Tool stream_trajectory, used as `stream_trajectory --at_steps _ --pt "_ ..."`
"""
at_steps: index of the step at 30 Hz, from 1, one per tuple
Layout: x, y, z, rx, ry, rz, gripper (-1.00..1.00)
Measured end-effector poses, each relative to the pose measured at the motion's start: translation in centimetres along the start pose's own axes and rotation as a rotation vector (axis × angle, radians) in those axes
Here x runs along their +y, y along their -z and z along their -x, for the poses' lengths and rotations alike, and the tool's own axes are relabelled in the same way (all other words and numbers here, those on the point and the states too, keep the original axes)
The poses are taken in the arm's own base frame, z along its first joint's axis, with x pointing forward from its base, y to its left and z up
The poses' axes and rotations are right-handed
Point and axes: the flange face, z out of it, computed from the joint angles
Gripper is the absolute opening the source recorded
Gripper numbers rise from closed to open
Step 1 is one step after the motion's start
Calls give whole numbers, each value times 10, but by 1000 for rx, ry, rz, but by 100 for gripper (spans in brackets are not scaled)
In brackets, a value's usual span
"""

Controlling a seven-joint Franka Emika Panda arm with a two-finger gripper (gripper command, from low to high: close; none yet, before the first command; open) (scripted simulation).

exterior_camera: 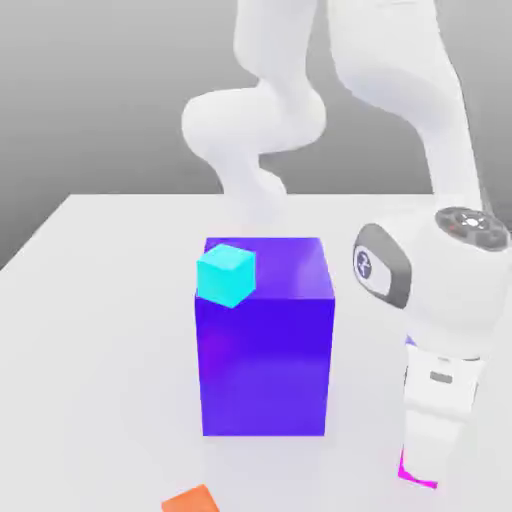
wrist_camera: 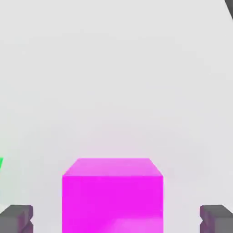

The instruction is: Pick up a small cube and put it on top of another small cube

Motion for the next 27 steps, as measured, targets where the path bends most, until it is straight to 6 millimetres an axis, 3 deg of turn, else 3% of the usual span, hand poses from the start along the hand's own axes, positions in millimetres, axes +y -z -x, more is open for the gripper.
stream_trajectory --at_steps 6,11,19,27 --pt "0 1 0 -1 1 0 -100" --pt "-1 55 1 -1 2 1 -100" --pt "-37 93 29 10 71 22 -100" --pt "-79 112 67 1 155 3 -100"
